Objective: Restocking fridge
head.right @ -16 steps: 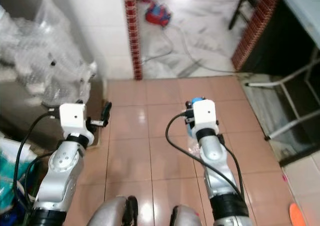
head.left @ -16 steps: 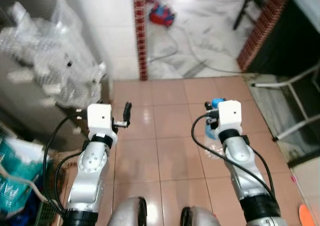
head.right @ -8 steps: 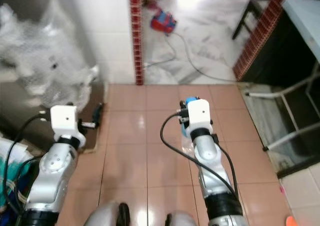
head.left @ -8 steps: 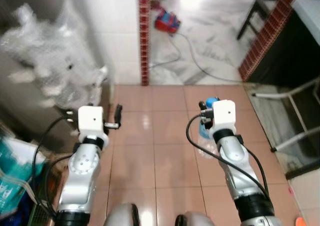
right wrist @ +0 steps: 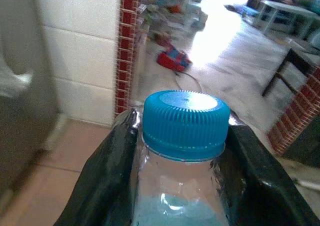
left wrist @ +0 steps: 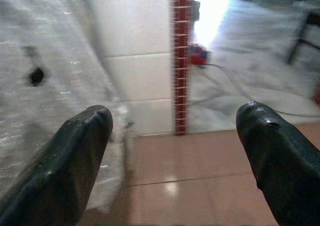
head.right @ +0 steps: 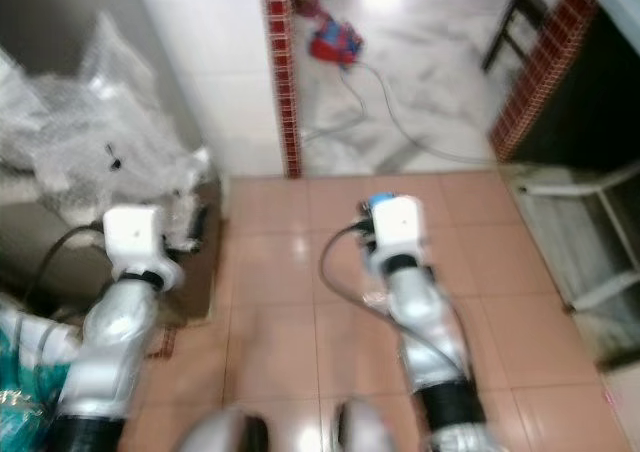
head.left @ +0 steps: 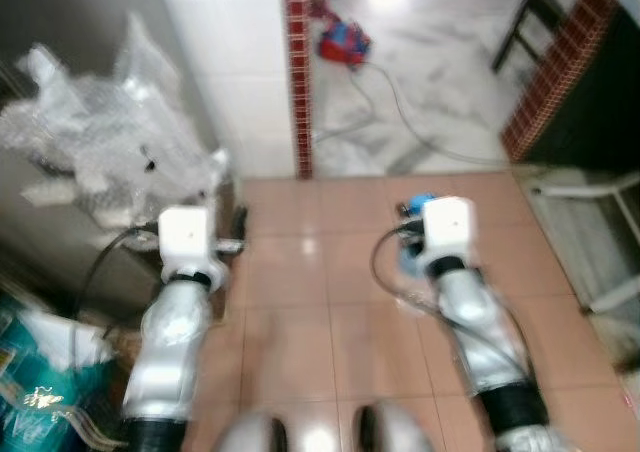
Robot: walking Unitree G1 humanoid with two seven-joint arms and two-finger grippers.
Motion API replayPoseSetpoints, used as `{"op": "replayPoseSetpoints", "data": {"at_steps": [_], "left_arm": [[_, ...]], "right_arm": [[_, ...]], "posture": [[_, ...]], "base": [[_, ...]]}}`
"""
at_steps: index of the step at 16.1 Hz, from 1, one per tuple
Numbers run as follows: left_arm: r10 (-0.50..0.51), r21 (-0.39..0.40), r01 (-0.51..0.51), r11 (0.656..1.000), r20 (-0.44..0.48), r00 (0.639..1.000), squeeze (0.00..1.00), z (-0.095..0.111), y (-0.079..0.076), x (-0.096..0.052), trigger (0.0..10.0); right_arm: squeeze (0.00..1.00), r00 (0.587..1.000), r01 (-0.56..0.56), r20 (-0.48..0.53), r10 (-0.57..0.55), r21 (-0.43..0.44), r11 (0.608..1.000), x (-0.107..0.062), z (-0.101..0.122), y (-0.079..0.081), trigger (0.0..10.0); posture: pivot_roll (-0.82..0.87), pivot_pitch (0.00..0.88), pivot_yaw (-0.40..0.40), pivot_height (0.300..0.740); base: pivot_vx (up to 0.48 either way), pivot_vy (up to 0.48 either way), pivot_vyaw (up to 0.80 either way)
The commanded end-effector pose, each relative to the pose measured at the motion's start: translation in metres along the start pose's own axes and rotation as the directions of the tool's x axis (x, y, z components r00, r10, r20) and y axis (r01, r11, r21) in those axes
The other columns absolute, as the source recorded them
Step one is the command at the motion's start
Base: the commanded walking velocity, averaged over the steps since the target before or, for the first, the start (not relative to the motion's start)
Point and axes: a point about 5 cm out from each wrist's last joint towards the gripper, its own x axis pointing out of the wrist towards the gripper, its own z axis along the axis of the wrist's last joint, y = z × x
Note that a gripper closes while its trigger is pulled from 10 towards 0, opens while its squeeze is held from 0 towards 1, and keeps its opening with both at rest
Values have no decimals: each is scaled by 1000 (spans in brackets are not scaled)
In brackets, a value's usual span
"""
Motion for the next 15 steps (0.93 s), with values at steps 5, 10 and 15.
{"op": "replayPoseSetpoints", "data": {"at_steps": [5, 10, 15], "left_arm": [[81, 69, -80, 994, -11, 997, 0, 1, 12, -2, 10000], [169, 113, -168, 979, -1, 986, 0, -1, 23, -2, 10000], [214, 88, -209, 974, -48, 976, 302, -8, 30, -1, 10000]], "right_arm": [[0, 1000, 2, 31, -3, 14, 1000, 2, 5, 3, 10000], [0, 999, -24, 48, 25, -21, 999, 1, 7, 2, 10000], [0, 999, -4, 49, 4, -14, 1000, 3, 7, -1, 10000]], "posture": [[63, 107, 26, 740], [54, 106, 17, 740], [53, 87, 24, 740]], "base": [[0, 0, 0], [0, 0, 279], [0, 0, 520]]}}
